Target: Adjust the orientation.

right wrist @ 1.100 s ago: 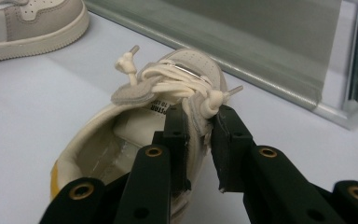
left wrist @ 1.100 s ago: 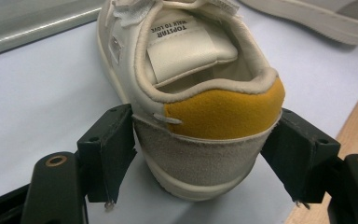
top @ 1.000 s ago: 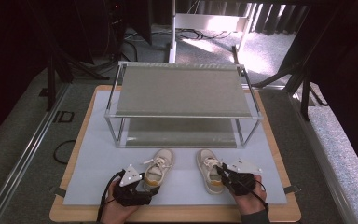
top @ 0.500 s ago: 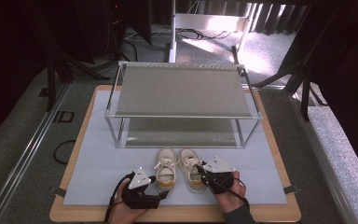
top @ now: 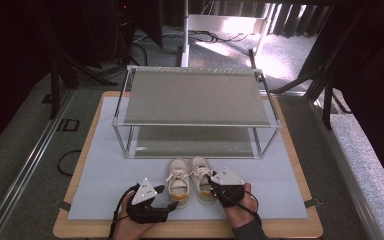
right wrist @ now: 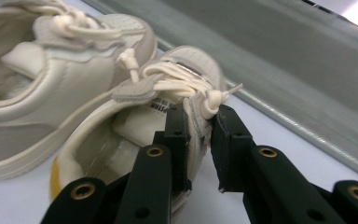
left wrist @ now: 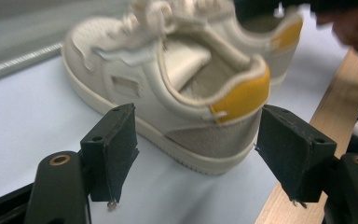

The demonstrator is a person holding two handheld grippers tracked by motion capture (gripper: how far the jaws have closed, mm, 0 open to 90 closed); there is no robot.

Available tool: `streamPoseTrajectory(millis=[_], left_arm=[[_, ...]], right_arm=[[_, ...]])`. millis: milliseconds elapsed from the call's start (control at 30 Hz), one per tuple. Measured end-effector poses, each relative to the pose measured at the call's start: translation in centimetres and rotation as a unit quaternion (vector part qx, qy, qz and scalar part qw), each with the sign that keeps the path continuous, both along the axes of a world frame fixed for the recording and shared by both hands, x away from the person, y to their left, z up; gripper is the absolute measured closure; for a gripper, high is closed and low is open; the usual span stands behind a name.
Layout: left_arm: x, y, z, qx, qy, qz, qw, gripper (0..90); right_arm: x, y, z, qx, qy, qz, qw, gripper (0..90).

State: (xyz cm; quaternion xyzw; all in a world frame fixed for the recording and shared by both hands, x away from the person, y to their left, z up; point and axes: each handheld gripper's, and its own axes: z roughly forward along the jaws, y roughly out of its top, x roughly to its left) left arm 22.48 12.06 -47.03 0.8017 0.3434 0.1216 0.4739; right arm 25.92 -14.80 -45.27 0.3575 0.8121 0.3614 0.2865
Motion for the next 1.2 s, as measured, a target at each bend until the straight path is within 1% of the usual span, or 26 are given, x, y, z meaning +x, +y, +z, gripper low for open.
streamPoseTrajectory(millis=[33,67,133,167,200,267,300,367,400,500,567,633,667,700,733,800,833,933,1033,1067,1133,1200], left_arm=[[0.1,0.2,0.1,-0.002,-0.002,0.002,1.0,28.4],[0.1,0.3,0.2,-0.007,-0.003,0.005,1.0,28.3],[0.3,0.6,0.4,-0.019,0.0,0.006,0.9998,28.4],[0.4,0.7,0.5,-0.024,0.0,0.006,0.9997,30.6],[0.4,0.7,0.6,-0.025,0.001,0.006,0.9997,30.6],[0.8,0.8,0.9,-0.032,0.004,0.006,0.9995,32.0],[1.0,0.8,1.1,-0.037,0.005,0.008,0.9993,33.0],[1.3,0.7,1.3,-0.045,0.007,0.006,0.999,33.0],[1.5,0.7,1.5,-0.047,0.008,0.005,0.9989,33.2],[1.9,0.6,1.8,-0.049,0.006,0.013,0.9987,33.9],[2.2,0.4,2.0,-0.044,0.006,0.022,0.9987,34.2],[2.8,0.0,2.0,-0.02,0.014,0.037,0.999,36.0],[2.8,0.0,2.0,-0.02,0.014,0.037,0.999,36.4],[2.9,-0.2,2.0,-0.015,0.017,0.04,0.999,36.8],[3.0,-0.3,1.9,-0.013,0.018,0.042,0.9989,36.8],[3.2,-0.4,1.8,-0.01,0.025,0.044,0.9987,40.0],[3.3,-0.5,1.8,-0.006,0.028,0.045,0.9986,40.7],[3.4,-0.7,1.6,0.003,0.039,0.046,0.9982,42.1],[3.5,-0.9,1.4,0.005,0.051,0.045,0.9977,43.5],[3.6,-0.9,1.3,0.005,0.055,0.043,0.9975,44.3],[3.7,-0.9,1.2,-0.004,0.066,0.041,0.997,47.4],[3.8,-0.8,1.2,-0.005,0.073,0.046,0.9963,49.2]], right_arm=[[-0.2,0.1,-0.1,-0.002,-0.005,0.004,1.0,75.9],[-0.3,0.1,0.0,0.002,-0.001,0.006,1.0,75.1],[-0.3,-0.1,0.1,0.023,0.017,0.015,0.9995,73.3],[-0.1,-0.5,0.2,0.046,0.034,0.021,0.9981,71.7],[-0.1,-0.5,0.2,0.046,0.034,0.021,0.9981,71.7],[0.1,-0.8,0.2,0.062,0.045,0.032,0.9966,70.3],[0.3,-1.1,0.3,0.071,0.054,0.038,0.9953,69.2],[0.3,-1.2,0.3,0.074,0.056,0.04,0.9949,68.4],[0.4,-1.2,0.3,0.077,0.063,0.044,0.9941,67.7],[0.4,-1.2,0.4,0.076,0.064,0.046,0.994,66.3],[0.5,-1.2,0.4,0.075,0.066,0.049,0.9938,65.2],[0.5,-1.2,0.5,0.075,0.067,0.052,0.9936,62.7],[0.5,-1.2,0.5,0.075,0.067,0.052,0.9936,62.7],[0.6,-1.2,0.5,0.075,0.068,0.054,0.9934,60.0],[0.6,-1.2,0.5,0.075,0.068,0.054,0.9934,60.0],[0.5,-1.2,0.4,0.074,0.066,0.053,0.9936,58.5],[0.5,-1.2,0.4,0.072,0.067,0.054,0.9937,57.3],[0.5,-1.3,0.4,0.071,0.069,0.052,0.9937,57.4],[0.7,-1.5,0.6,0.076,0.08,0.051,0.9926,59.2],[0.7,-1.6,0.6,0.076,0.083,0.051,0.9924,61.1],[0.8,-1.6,0.6,0.077,0.093,0.054,0.9912,63.1],[0.9,-1.6,0.5,0.08,0.098,0.053,0.9906,62.8]])
